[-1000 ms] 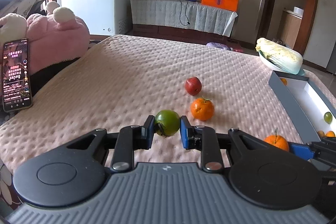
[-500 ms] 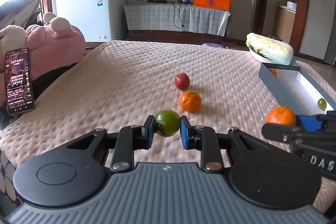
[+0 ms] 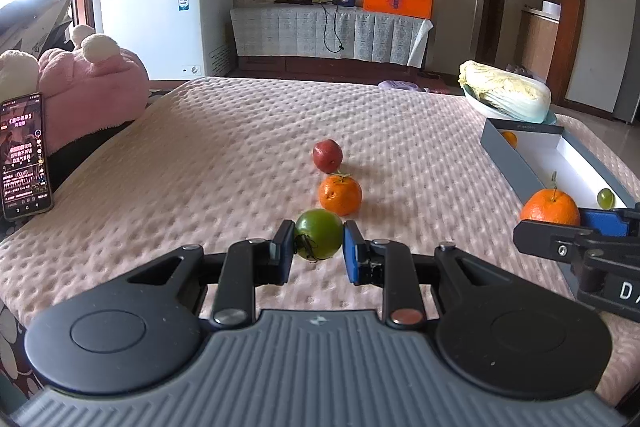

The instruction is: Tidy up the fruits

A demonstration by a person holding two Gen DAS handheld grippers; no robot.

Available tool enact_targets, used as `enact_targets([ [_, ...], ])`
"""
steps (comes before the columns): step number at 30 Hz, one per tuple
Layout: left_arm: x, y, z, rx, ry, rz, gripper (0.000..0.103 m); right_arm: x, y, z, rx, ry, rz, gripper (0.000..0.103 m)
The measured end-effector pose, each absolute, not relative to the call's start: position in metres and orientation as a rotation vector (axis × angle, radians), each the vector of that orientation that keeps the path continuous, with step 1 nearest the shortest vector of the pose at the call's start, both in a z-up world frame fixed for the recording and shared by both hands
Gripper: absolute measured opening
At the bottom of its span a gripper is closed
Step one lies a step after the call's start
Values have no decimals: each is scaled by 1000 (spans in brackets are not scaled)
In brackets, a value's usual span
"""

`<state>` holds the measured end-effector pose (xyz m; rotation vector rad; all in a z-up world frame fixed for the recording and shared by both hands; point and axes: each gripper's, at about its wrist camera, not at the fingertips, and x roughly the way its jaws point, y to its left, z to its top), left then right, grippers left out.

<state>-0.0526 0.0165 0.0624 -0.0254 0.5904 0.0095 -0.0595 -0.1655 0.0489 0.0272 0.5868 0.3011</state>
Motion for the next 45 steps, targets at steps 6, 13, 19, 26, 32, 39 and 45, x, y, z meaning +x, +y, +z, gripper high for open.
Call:
enact_targets([
  [6,-52,9,63,-27,586,-3,30,-61,-169,50,23,581,298,37],
  [13,-52,4,62,-20,586,-8,30,-66,-175,52,6,572,290,37],
  [19,-49,-2,60,-19,592,-14,30,-67,-183,53,9,571,288,37],
  [26,-46,-15,58,-9,594,-45,30,-69,-188,52,-5,573,276,37],
  [32,-42,-21,55,-9,605,-51,30,-71,-195,53,3,566,266,37],
  [39,-39,-31,53,2,618,-56,30,-72,-200,55,18,554,253,37],
  [45,-40,-44,53,11,615,-86,30,-73,-207,56,29,550,240,37],
])
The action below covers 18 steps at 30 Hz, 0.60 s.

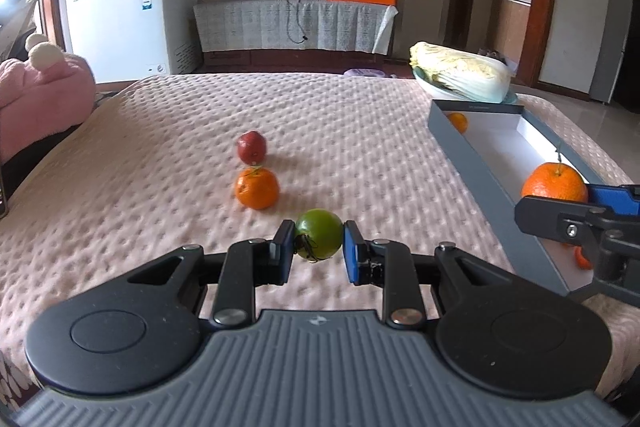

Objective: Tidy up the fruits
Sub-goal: 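Move the right tool's orange over the box while the left tool brings its green tomato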

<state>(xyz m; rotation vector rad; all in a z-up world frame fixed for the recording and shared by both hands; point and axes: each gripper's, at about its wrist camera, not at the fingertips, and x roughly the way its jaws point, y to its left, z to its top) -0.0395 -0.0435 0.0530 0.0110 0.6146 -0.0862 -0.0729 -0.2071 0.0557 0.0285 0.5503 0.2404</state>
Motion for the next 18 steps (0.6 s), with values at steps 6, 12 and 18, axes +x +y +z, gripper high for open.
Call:
enact_targets([
  [6,-40,-57,52,25,611,-115,30,-74,-215,56,34,549,230,37],
  [12,-39,-63,52,20,612,-131,30,-75,-221,57,44,542,220,37],
  [18,-39,-71,51,25,609,-149,30,-76,-225,58,46,538,215,37],
])
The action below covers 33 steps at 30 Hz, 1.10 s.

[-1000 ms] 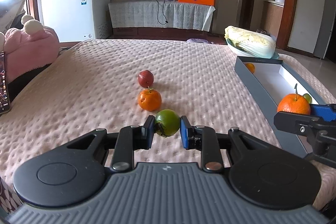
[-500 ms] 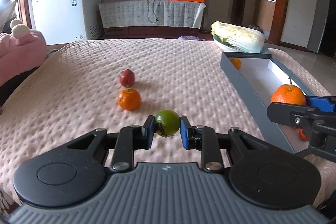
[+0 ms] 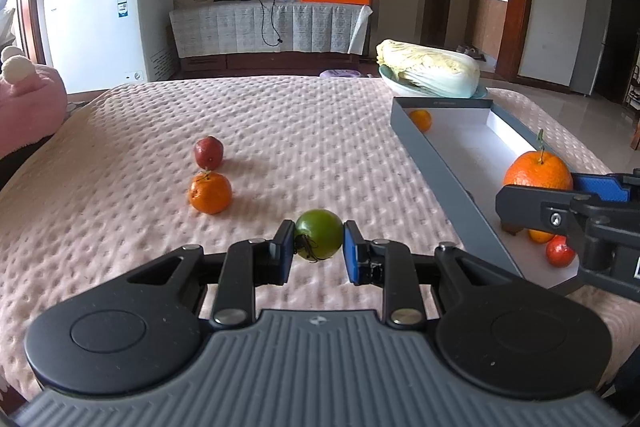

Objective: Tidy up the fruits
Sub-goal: 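Move the right tool's orange over the box while the left tool brings its green tomato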

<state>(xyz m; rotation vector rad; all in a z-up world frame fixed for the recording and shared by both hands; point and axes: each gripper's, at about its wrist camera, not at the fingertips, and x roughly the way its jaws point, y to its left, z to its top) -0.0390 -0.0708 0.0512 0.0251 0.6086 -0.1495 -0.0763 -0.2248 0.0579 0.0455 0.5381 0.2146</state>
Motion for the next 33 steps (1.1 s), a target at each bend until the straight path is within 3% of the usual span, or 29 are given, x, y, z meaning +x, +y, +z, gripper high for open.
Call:
enact_targets([
  [17,-35,-74,52,2,605,-159,30,-73,-261,88,-18,510,215,37],
  [33,-39,-81,57,14,591,-194,30,-58,-299,57,77,605,123,37],
])
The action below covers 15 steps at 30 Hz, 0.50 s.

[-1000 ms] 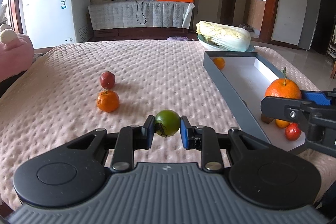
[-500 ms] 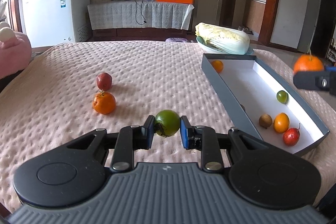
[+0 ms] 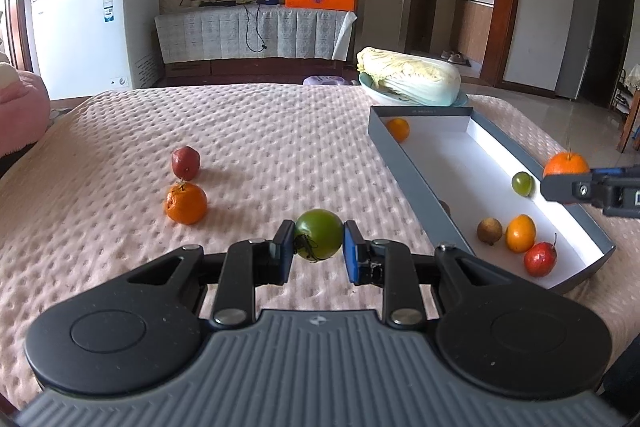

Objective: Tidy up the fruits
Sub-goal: 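Move the right tool's orange over the box while the left tool brings its green tomato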

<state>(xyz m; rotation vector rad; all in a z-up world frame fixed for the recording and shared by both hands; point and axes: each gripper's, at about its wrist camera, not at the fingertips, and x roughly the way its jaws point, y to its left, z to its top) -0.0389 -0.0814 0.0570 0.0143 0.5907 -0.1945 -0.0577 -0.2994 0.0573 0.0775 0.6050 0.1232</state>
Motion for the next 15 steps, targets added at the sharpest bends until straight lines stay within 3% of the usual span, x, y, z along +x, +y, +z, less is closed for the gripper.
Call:
enact_targets([
  [15,-35,-88,66,28,572,-218,30,-46,-305,53,100,616,104,37],
])
